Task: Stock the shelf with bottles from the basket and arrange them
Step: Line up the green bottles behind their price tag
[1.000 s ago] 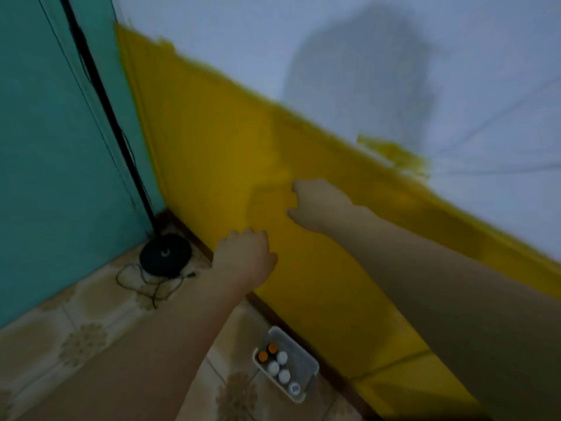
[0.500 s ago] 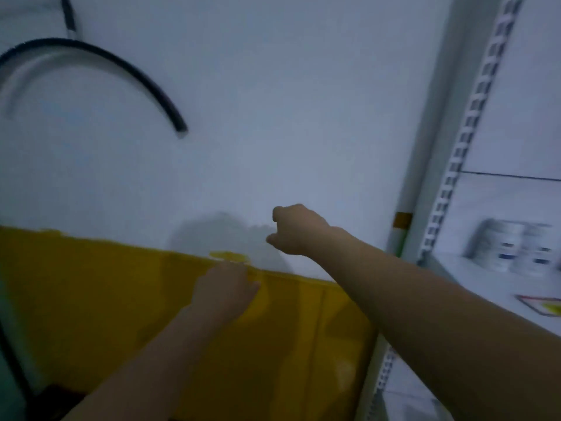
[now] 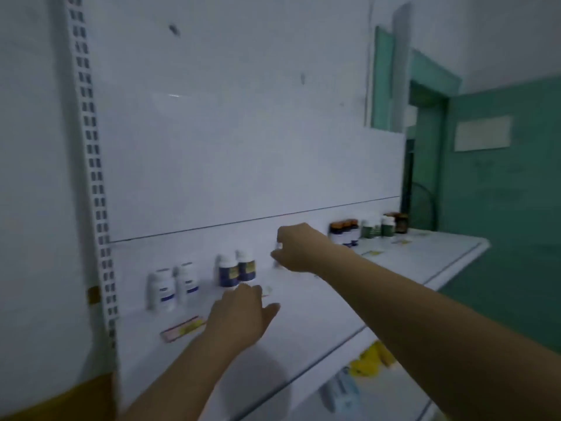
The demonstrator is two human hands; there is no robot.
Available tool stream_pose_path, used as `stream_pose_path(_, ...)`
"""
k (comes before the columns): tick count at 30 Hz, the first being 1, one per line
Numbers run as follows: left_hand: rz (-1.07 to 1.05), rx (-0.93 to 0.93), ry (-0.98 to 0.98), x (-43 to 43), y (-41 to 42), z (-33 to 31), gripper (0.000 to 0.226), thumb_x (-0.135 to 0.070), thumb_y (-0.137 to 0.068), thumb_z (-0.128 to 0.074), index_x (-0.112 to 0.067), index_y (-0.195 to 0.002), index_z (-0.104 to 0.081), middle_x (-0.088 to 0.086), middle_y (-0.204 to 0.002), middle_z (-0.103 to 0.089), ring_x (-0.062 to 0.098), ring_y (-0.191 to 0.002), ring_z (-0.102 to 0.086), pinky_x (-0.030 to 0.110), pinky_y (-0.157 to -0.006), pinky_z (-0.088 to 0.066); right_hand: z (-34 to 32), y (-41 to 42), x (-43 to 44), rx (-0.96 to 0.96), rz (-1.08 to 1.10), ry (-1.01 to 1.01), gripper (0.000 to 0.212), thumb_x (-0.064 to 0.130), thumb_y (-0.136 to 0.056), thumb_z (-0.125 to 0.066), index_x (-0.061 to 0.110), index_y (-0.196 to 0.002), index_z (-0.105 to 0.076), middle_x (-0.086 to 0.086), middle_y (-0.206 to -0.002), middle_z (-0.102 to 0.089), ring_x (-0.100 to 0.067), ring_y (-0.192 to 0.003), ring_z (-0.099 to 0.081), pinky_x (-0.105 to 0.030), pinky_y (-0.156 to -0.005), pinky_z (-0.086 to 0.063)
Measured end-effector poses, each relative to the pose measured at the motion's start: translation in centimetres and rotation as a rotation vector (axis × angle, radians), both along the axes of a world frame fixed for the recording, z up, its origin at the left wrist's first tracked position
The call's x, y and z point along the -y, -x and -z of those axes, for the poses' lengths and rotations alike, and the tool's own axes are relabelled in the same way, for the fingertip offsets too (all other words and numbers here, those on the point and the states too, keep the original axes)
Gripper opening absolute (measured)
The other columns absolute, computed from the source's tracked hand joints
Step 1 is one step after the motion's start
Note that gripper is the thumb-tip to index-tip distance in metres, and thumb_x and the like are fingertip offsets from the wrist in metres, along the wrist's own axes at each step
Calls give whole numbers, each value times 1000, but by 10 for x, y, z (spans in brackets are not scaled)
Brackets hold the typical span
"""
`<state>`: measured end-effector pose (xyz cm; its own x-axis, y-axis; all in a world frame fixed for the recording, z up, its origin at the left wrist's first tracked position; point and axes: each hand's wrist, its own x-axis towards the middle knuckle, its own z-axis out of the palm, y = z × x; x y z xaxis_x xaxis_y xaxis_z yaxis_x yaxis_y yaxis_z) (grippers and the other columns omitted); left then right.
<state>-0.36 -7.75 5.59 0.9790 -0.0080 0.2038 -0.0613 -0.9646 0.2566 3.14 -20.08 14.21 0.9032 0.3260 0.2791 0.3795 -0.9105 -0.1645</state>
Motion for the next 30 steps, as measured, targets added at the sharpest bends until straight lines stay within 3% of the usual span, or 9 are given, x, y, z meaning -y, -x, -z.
stream_pose_path(4, 193, -17, 13, 140, -36, -6, 59, -58, -93, -38, -20, -138, -42, 2, -143, -43, 22, -128, -43, 34, -103, -38, -3, -11, 147, -16, 223, 55, 36, 23, -98, -44, 3, -127, -50, -14, -130, -51, -30, -117, -50, -33, -89, -44)
stream_pose_path(7, 316, -20, 51, 235, -56, -10, 58, -57, -93, -38, -19, -137, -43, 2, -143, -43, 21, -128, -43, 34, -103, -38, -8, -15, 243, -47, 356, 62, 37, 24, -99, -43, 3, -127, -50, -14, -126, -54, -28, -110, -54, -29, -77, -43)
stream_pose_path(13, 440, -44, 21, 382, -97, -1, 54, -57, -93, -41, -20, -131, -49, 2, -134, -52, 23, -118, -51, 33, -92, -42, 5, -36, 388, -69, 555, 8, 33, 23, -96, -46, 5, -122, -55, -12, -121, -57, -28, -108, -56, -27, -76, -42)
stream_pose_path(18, 542, -67, -10, 464, -151, 12, 52, -53, -93, -43, -17, -130, -50, 5, -130, -55, 23, -114, -55, 30, -90, -45, 19, -80, 473, -82, 659, -32, 29, 20, -95, -45, 6, -119, -53, -11, -120, -57, -26, -100, -57, -26, -73, -40)
stream_pose_path(22, 575, -47, -51, 511, -211, 14, 48, -51, -93, -44, -17, -127, -51, 5, -125, -57, 24, -112, -53, 33, -91, -46, 34, -127, 518, -76, 710, -33, 33, 21, -96, -45, 6, -125, -52, -12, -125, -55, -28, -111, -56, -28, -81, -45)
stream_pose_path(27, 625, -24, -89, 563, -290, 6, 45, -54, -92, -43, -18, -118, -53, 5, -116, -58, 24, -105, -55, 33, -85, -46, 30, -193, 572, -74, 772, -49, 35, 24, -95, -47, 6, -124, -53, -12, -123, -57, -28, -111, -57, -30, -85, -47)
stream_pose_path(30, 632, 20, -89, 595, -333, -2, 48, -53, -93, -42, -16, -122, -51, 7, -125, -55, 26, -112, -51, 34, -89, -43, 22, -233, 602, -67, 781, -54, 34, 23, -95, -47, 6, -124, -54, -12, -121, -57, -28, -110, -58, -30, -84, -48)
